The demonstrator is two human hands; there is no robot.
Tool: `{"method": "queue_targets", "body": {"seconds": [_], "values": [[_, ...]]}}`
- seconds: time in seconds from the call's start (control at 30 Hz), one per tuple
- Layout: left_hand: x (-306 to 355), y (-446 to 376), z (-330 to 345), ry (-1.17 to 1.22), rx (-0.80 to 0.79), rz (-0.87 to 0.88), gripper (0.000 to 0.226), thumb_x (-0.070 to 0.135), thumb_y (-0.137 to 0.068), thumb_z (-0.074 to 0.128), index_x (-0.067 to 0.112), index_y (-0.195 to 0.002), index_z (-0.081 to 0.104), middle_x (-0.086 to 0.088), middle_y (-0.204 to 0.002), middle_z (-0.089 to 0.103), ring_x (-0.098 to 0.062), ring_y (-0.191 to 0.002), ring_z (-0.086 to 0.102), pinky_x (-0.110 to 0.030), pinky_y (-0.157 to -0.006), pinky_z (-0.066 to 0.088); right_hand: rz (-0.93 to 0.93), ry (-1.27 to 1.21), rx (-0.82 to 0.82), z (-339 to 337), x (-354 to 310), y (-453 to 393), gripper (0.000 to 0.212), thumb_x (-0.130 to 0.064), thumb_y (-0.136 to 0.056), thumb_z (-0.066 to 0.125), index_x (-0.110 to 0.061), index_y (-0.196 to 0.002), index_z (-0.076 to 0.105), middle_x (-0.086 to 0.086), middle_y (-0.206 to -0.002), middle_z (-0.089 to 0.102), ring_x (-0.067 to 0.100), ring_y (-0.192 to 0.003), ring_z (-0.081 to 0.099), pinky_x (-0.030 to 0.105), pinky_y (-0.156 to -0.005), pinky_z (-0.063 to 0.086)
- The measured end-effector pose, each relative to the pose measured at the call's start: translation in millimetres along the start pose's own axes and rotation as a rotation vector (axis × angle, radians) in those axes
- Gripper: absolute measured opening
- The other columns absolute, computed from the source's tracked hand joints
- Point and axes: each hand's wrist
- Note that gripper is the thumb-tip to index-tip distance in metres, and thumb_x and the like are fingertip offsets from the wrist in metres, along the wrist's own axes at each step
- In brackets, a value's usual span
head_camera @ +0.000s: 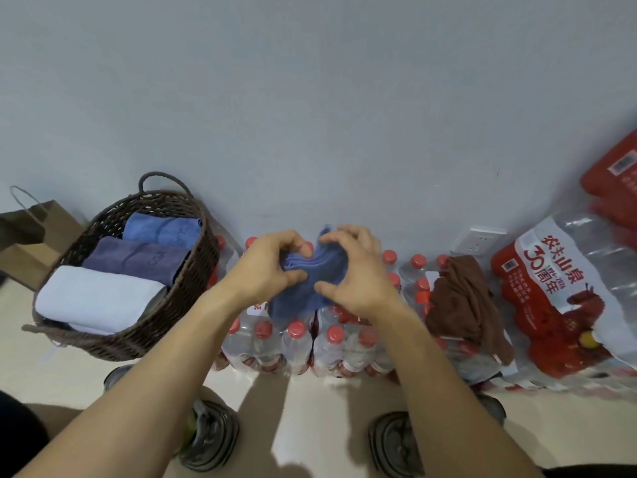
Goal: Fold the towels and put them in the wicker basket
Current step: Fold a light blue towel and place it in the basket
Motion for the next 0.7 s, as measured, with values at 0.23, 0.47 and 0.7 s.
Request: {"method": "queue_targets", "body": {"seconds": [0.23, 0.47, 0.7], "values": [[18.8, -6.0, -2.7, 0.339, -0.074, 0.054, 0.018, 0.001, -0.091, 0.063, 0.016, -0.091, 0.072, 0.003, -0.095, 0.075, -0.010, -0.091, 0.068, -0.023, -0.085, 0.053, 0.313, 0.133, -0.431, -62.8, 7.3, -5.4, 0.034, -0.037, -0.062, 0.083, -0.027, -0.089, 0.064, -0.004, -0.094, 0.071, 0.021, -0.089, 0.067, 0.037, -0.078, 0.053], [-6.9, -5.5, 58.0, 0.475, 0.223, -0.199, 0.026, 0.007, -0.086, 0.071, 0.016, -0.111, 0.065, 0.001, -0.105, 0.071, -0.011, -0.085, 0.068, -0.027, -0.083, 0.053, 0.644, -0.657, -0.384, -63.4, 79.8, 16.2, 0.030, -0.020, -0.087, 0.073, -0.009, -0.114, 0.067, 0.014, -0.107, 0.074, 0.026, -0.093, 0.072, 0.037, -0.075, 0.060], [-30.9, 14.9, 105.3, -0.026, 0.153, 0.081, 0.033, 0.013, -0.081, 0.065, 0.017, -0.114, 0.062, 0.003, -0.117, 0.053, -0.011, -0.111, 0.050, -0.020, -0.101, 0.039, 0.748, -0.269, 0.401, -25.2, 124.0, 26.7, 0.019, -0.007, -0.083, 0.074, -0.011, -0.098, 0.062, 0.008, -0.098, 0.070, 0.027, -0.097, 0.067, 0.035, -0.090, 0.054]]}}
Point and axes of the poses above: each hand's wrist, its own y-axis away from the middle knuckle, its own z-axis out of the palm, x = y × z
